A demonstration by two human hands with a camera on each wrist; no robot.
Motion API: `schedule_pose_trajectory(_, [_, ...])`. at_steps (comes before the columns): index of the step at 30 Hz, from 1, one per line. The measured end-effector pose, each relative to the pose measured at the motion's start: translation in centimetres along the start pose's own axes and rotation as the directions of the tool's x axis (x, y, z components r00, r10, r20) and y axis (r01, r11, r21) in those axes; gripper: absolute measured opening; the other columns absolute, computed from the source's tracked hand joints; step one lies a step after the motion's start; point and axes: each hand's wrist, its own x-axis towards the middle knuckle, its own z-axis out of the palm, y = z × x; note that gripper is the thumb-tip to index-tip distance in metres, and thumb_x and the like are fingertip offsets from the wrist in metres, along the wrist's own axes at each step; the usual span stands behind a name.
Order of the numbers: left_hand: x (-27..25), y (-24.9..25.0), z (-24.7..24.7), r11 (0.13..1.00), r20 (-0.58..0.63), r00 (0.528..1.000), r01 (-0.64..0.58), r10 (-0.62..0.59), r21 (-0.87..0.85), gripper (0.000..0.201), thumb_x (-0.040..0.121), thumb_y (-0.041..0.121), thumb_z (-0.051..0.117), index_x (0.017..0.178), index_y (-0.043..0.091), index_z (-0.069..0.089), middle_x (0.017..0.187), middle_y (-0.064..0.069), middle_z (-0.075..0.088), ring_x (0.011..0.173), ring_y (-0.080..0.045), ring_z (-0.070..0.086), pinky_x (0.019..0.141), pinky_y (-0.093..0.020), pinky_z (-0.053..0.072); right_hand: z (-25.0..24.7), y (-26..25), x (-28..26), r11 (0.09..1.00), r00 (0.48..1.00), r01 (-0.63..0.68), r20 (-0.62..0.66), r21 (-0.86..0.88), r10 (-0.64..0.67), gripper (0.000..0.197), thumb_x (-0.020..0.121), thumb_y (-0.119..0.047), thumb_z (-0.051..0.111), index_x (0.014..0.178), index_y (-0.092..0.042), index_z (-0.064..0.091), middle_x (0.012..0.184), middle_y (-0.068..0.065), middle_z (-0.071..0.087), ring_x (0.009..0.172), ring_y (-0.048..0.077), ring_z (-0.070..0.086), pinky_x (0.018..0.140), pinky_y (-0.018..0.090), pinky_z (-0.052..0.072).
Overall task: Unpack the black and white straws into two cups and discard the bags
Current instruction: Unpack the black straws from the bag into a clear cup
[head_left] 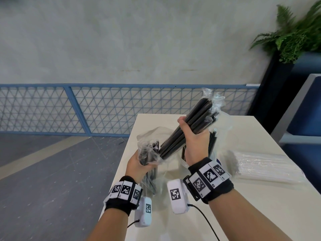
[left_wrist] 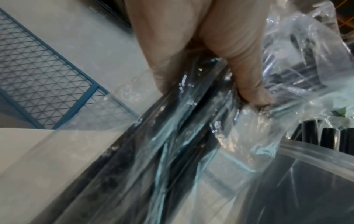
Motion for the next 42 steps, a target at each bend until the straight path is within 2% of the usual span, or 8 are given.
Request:
schedule_pose_trajectory(5, [0.5, 0.2, -0.6, 1.0, -0.084, 0.996, -0.025, 0.025, 0.007, 0.036, 0.064, 0.015, 0.083, 0.089, 0.026, 0.059, 0.091, 0.002, 0.068, 0.094, -0.021, 0.065, 0.084, -0.033, 0.051, 0.0, -2.1, 0.7, 0.996, 0.994, -0.024, -0.108, 0.087, 0.033, 0.037, 0.078, -0.008, 0.071, 0.11, 0.005, 0.059, 0.095, 0.01, 0.067, 0.09, 0.022, 0.064, 0.09, 0.039, 0.054])
schedule_pose_trajectory(9, [0.9, 0.3, -0.8, 1.0, -0.154, 0.988, -0.008, 0.009, 0.004, 0.042, 0.067, 0.015, 0.081, 0.104, 0.009, 0.061, 0.1, -0.009, 0.068, 0.094, -0.025, 0.064, 0.083, -0.032, 0.049, -0.3, -3.0, 1.0, 0.993, 0.989, 0.006, -0.149, 0.118, 0.012, 0.039, 0.077, -0.008, 0.072, 0.11, 0.007, 0.057, 0.094, 0.012, 0.066, 0.092, 0.03, 0.065, 0.091, 0.047, 0.053])
schedule_pose_trajectory(15, [1.3, 0.1, -1.0, 0.994, -0.275, 0.96, 0.018, -0.047, -0.107, 0.059, 0.067, 0.016, 0.081, 0.119, 0.003, 0.056, 0.114, -0.015, 0.064, 0.107, -0.028, 0.059, 0.095, -0.038, 0.045, -2.2, -4.3, 1.6, 0.99, 0.972, 0.141, -0.19, 0.022, -0.135, 0.03, 0.08, -0.007, 0.068, 0.106, 0.002, 0.057, 0.087, 0.003, 0.064, 0.077, 0.011, 0.064, 0.076, 0.025, 0.057])
schedule_pose_trajectory(20, [1.0, 0.8, -0.4, 0.992, -0.237, 0.971, -0.022, -0.009, -0.126, 0.059, 0.067, 0.016, 0.082, 0.119, 0.003, 0.056, 0.114, -0.014, 0.065, 0.107, -0.027, 0.06, 0.094, -0.036, 0.046, -3.1, -2.3, 2.3, 0.943, 0.967, 0.194, -0.108, -0.271, -0.23, 0.018, 0.079, -0.013, 0.07, 0.089, -0.015, 0.055, 0.078, -0.007, 0.061, 0.07, 0.006, 0.06, 0.073, 0.027, 0.053])
schedule_pose_trajectory(29, [0.4, 0.8, 0.5, 0.982, -0.162, 0.985, -0.084, 0.057, -0.167, 0.042, 0.068, 0.003, 0.08, 0.105, 0.006, 0.062, 0.097, -0.01, 0.069, 0.093, -0.023, 0.066, 0.086, -0.036, 0.052, -5.1, 4.0, 3.4, 0.782, 0.999, -0.018, 0.026, -0.623, 0.044, 0.035, 0.071, -0.021, 0.077, 0.1, -0.005, 0.065, 0.095, 0.012, 0.07, 0.089, 0.027, 0.066, 0.084, 0.044, 0.054])
schedule_pose_trajectory(35, [0.3, 0.3, 0.7, 0.981, -0.146, 0.988, -0.072, 0.046, -0.18, 0.044, 0.069, 0.004, 0.079, 0.109, 0.005, 0.062, 0.103, -0.014, 0.07, 0.099, -0.026, 0.066, 0.09, -0.041, 0.052, -5.1, 4.1, 3.6, 0.665, 0.973, -0.03, 0.13, -0.746, 0.19, 0.041, 0.069, -0.02, 0.079, 0.103, -0.003, 0.065, 0.099, 0.013, 0.071, 0.092, 0.027, 0.066, 0.085, 0.039, 0.054])
schedule_pose_trajectory(39, [0.3, 0.3, 0.9, 0.98, -0.144, 0.988, -0.081, 0.055, -0.181, 0.047, 0.067, 0.006, 0.081, 0.11, 0.003, 0.062, 0.103, -0.012, 0.07, 0.099, -0.026, 0.067, 0.092, -0.045, 0.052, -4.1, 2.3, 2.4, 0.738, 0.991, 0.114, 0.125, -0.665, -0.04, 0.067, 0.066, -0.021, 0.083, 0.122, -0.012, 0.048, 0.112, 0.002, 0.059, 0.1, 0.016, 0.057, 0.089, 0.026, 0.045])
schedule_pose_trajectory(42, [0.2, 0.4, 1.3, 0.98, -0.136, 0.989, -0.079, 0.055, -0.18, 0.046, 0.068, 0.002, 0.079, 0.11, 0.001, 0.061, 0.102, -0.012, 0.07, 0.098, -0.026, 0.066, 0.089, -0.04, 0.052, -2.9, 0.9, 1.7, 0.695, 0.897, 0.435, 0.211, -0.573, -0.388, 0.071, 0.065, -0.02, 0.082, 0.125, -0.021, 0.044, 0.127, 0.002, 0.045, 0.114, 0.012, 0.045, 0.099, 0.025, 0.037])
